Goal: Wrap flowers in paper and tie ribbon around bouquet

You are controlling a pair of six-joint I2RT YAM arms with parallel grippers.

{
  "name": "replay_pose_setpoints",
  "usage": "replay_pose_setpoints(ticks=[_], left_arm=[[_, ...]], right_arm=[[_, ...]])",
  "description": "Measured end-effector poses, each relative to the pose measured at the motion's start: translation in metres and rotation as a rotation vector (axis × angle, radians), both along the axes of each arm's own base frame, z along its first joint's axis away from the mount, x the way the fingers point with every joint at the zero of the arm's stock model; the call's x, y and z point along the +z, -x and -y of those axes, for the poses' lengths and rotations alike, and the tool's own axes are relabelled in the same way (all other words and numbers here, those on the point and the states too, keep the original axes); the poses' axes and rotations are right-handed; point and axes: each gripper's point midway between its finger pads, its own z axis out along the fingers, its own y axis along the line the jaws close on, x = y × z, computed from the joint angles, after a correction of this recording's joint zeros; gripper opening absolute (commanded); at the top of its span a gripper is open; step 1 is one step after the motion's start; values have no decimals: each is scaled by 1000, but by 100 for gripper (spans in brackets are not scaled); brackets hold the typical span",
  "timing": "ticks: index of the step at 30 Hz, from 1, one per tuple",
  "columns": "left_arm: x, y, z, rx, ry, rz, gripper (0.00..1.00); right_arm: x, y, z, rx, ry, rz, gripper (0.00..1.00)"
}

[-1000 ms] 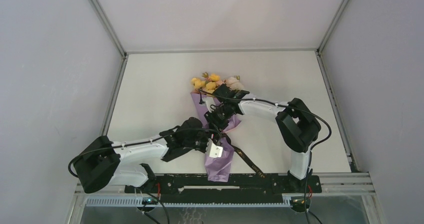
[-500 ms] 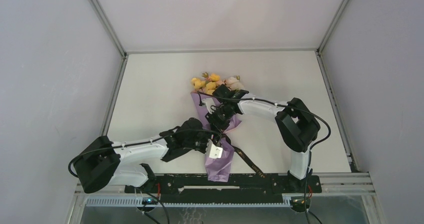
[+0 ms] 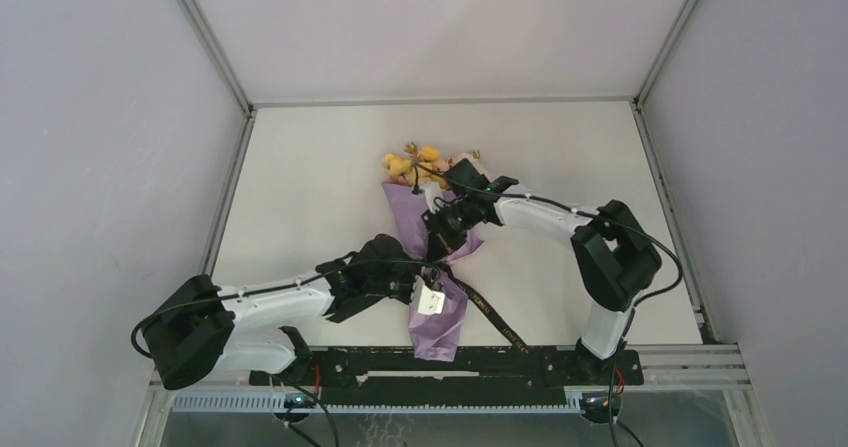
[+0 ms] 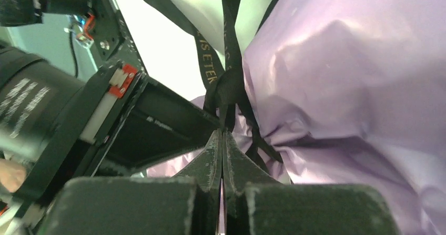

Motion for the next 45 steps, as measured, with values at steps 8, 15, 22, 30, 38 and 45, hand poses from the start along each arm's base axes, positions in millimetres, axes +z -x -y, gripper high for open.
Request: replay_pose_setpoints(ticks=[8,15,22,30,38,45], left_arm=[[6,-1,-3,13,1,11,45],[36,3,-11,50,-9,-23,55],[54,8,-36,129,-23,-65,88],[-5,-7,-86,309,-260,-211,68],[-18,-20,-88,301,-269,-139,47],[-31,-20,-91,253,-286,-91,0]], right_arm=[[30,-18,10,-108,-103,20,0],[11,-17,18,-176,-100,-33,0],[12,-21,29,-260,-127,-44,0],[22,-24,29,-286,-170,-19,0],[21,-22,31,-306,-173,-25,0],[18,-22,39,-341,-173,-13,0]])
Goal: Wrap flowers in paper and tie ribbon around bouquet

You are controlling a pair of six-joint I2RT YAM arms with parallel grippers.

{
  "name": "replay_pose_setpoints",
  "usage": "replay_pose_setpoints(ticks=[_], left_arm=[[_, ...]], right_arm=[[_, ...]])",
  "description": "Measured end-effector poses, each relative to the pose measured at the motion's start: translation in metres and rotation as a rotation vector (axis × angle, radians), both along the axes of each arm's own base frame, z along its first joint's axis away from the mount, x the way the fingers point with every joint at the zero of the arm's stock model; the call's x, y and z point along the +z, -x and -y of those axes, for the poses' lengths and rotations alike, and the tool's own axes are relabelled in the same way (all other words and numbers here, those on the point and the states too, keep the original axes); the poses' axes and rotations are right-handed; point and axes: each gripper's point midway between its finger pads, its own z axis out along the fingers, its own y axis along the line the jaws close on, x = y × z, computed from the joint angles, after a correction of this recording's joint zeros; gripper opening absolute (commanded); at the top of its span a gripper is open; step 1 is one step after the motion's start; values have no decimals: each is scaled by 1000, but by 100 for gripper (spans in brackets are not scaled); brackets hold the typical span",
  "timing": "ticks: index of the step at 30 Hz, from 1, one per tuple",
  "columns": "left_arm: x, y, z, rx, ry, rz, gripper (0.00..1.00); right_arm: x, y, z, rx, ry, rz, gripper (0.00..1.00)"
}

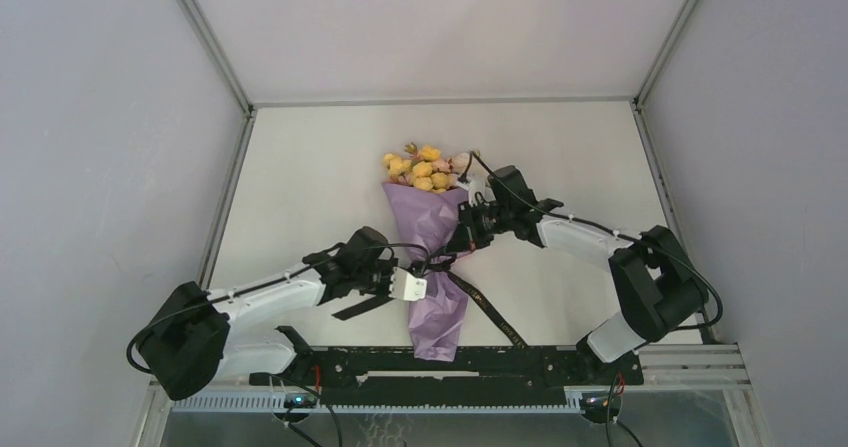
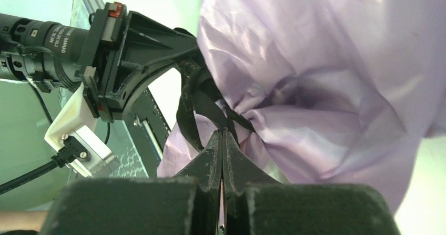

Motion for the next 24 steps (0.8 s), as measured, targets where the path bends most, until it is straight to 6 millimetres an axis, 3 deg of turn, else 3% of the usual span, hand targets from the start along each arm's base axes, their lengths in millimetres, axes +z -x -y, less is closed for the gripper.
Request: replay_pose_setpoints(ticks=[4,7,12,17,24], left_arm=[[-1,-11,-5,-5,-16,58,0],[-1,-25,-17,30,-23,102,0],[6,-46,-25,45,-23,175,0],[6,-57,-29,0,-21,237,0],[-2,-66,-48,-60,-51,288,0]], right_arm=[[-8,-3,19,-82,16,-9,0],[-17,-3,45,-176,27,-31,0],[-45,5,84,-315,62,-117,0],[-71,22,103,-379,85,-213,0],[-80,19,123,-474,68,-271,0]])
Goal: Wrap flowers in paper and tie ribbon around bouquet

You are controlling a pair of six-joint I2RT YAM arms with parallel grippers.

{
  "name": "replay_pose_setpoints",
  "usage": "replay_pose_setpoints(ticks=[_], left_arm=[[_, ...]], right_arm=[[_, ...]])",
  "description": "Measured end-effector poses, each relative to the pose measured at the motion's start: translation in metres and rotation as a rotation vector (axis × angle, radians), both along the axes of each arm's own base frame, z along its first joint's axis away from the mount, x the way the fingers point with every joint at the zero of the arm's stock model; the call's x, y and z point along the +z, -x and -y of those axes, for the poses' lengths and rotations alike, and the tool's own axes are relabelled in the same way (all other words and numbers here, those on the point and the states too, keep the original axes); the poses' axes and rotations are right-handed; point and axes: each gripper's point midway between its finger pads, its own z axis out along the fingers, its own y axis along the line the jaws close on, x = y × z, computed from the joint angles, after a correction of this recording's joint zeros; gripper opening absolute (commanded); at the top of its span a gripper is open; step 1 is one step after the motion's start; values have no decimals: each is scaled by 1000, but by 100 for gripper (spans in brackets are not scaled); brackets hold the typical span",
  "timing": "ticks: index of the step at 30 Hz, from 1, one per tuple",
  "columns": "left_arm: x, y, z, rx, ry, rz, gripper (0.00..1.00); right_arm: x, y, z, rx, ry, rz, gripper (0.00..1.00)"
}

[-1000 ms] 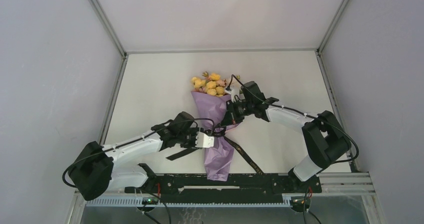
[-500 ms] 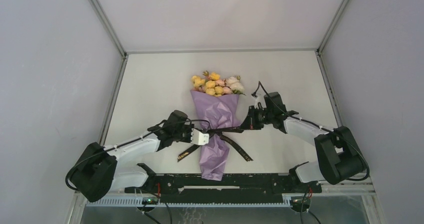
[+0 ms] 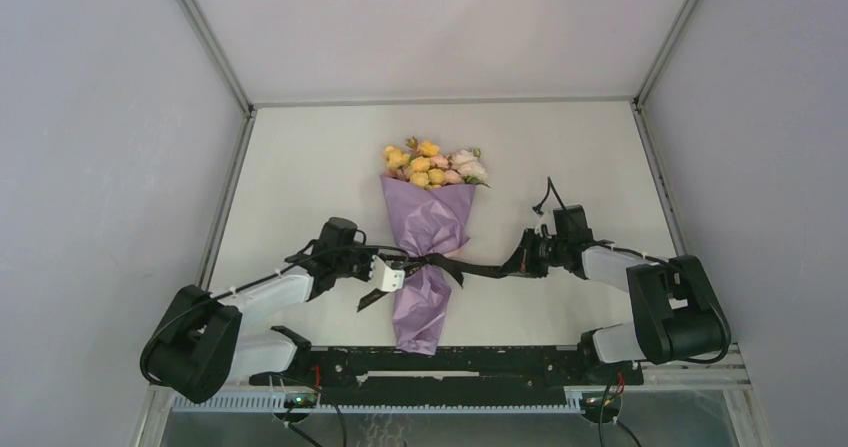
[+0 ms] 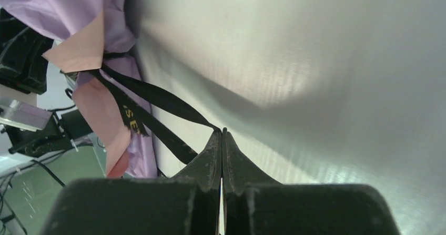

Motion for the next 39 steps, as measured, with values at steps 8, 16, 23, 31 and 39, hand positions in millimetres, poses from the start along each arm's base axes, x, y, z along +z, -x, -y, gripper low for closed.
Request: replay_pose_setpoints(ticks=[8,16,23,31,39], left_arm=[[6,-10,-4,-70,-32,67,0],[6,-16,-24,-102,-56,115,0],[7,-13,-23,-143,-61,136,0],[9,-11,-37,-100,-97,141,0],[13,-8,-31,-114,-86,146,0]], right_arm=[[-3,-2,11,-61,-10,-32,0],[-2,-3,10,-73,-14,-43,0],[-3,-3,10,-82,-9,-50,19],[26,-15,5,-20,152,64,54],[149,-50,-107,148,90,505,56]])
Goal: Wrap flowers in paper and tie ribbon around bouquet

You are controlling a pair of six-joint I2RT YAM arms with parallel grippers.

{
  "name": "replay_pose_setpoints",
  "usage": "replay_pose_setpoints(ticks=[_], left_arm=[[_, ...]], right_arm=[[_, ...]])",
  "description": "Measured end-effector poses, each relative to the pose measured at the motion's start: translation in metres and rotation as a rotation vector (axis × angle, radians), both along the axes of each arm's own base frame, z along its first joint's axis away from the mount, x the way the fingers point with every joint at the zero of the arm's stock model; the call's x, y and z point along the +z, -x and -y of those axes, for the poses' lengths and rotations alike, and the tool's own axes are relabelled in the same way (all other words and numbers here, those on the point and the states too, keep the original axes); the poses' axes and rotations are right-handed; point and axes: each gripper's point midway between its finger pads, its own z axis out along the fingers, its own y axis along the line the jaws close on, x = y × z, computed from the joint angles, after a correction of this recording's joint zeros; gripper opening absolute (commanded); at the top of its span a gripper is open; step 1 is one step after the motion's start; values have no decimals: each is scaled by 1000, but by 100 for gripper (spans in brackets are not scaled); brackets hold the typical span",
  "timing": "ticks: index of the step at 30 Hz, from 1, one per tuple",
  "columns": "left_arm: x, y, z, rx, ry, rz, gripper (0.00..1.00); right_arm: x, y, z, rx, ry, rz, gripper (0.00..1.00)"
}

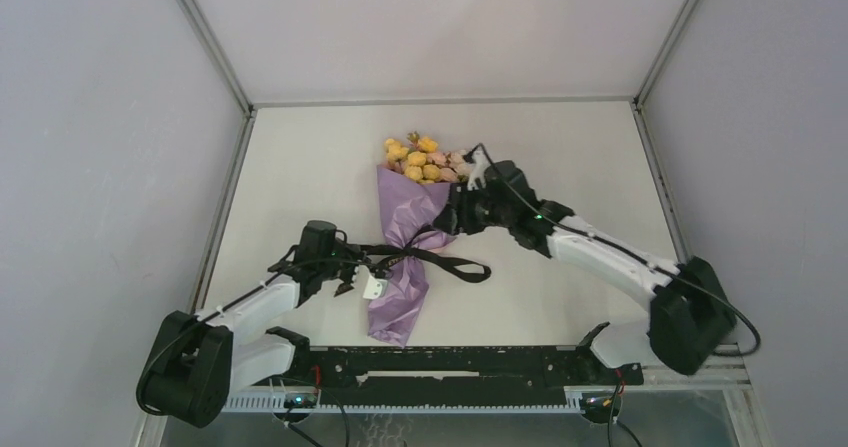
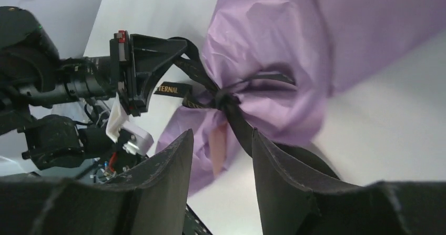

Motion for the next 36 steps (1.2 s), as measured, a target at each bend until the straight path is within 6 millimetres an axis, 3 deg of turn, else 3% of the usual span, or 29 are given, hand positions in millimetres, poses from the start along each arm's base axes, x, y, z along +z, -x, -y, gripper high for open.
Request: replay_pose_setpoints(ticks=[3,6,9,14,23,28,30,33,36], left_arm=[[-1,2,0,-2,-1,-4,0],[-1,3,0,0,-1,-7,0],[-1,3,0,2,2,-8,0],[-1,5,-1,1,2,-7,0],[-12,14,-4,1,-7,-32,0],[-14,15,-4,1,-8,-35,0],[-13,15,-4,1,-7,-34,0],[-13,15,-4,2,-7,-31,0],[-12,15,-4,2,-6,-30,0]], right_arm=[[-23,-3,-31,22,-4,-85,81],[-63,-1,-40,0,25,-213,91],[-85,0,-47,-11,27,-280,81],[-88,-3,-64,2,8,-297,56],[-67,-11,-71,-34,140,-139,58],[-46,-10,-78,-12,141,-81,46],[-49,-10,-84,-1,131,-98,43],[-70,-7,-88,9,148,-153,42],[-88,-4,-89,12,168,-198,47]])
